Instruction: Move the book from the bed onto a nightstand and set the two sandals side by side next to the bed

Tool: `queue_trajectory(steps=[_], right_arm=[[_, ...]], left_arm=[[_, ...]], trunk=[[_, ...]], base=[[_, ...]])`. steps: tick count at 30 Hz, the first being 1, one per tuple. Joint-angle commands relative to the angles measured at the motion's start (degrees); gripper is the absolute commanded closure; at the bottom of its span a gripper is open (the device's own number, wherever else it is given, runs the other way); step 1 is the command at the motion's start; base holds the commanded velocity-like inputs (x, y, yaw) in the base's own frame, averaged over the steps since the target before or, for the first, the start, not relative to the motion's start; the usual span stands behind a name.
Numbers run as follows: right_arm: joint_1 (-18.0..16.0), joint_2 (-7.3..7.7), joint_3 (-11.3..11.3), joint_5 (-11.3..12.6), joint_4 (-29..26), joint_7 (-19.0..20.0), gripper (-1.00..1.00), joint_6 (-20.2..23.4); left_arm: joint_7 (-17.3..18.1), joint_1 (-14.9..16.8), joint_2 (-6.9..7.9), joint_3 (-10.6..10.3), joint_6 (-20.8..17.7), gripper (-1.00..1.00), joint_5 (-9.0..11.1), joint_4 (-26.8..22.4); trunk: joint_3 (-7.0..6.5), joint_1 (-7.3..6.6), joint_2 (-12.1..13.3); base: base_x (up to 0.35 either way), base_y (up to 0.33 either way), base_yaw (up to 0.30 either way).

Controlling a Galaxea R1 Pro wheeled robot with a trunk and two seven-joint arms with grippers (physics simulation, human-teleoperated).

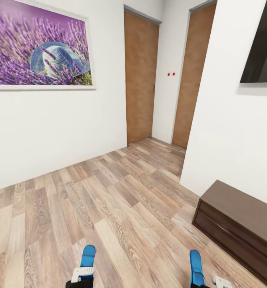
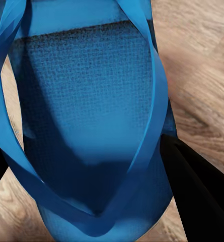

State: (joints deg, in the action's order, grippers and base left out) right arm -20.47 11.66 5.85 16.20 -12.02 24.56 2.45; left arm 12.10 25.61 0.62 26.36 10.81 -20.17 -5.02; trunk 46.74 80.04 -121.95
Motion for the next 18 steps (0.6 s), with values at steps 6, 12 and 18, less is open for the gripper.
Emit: queue_trajectory(steps=[6, 12, 18], right_arm=[[0.01, -0.1, 0.4, 0.08, -0.02, 0.32, 1.0, 0.27], [-0.01, -0.19, 0.32, 0.07, -0.02, 0.32, 1.0, 0.27], [0.0, -0.15, 0.33, 0.06, -0.01, 0.32, 1.0, 0.27]], left_arm=[[-0.21, 0.05, 0.06, 0.49, 0.12, 1.0, -0.56, 0.17], [-0.45, 0.05, -0.14, 0.4, 0.11, 1.0, -0.65, 3.3], [-0.43, -0.08, -0.18, 0.39, 0.1, 1.0, -0.66, 3.89]], trunk=[[0.05, -0.01, -0.02], [0.05, -0.01, -0.02], [0.05, -0.01, -0.02]], base=[[0.0, 0.0, 0.291], [0.0, 0.0, 0.291], [0.0, 0.0, 0.291]])
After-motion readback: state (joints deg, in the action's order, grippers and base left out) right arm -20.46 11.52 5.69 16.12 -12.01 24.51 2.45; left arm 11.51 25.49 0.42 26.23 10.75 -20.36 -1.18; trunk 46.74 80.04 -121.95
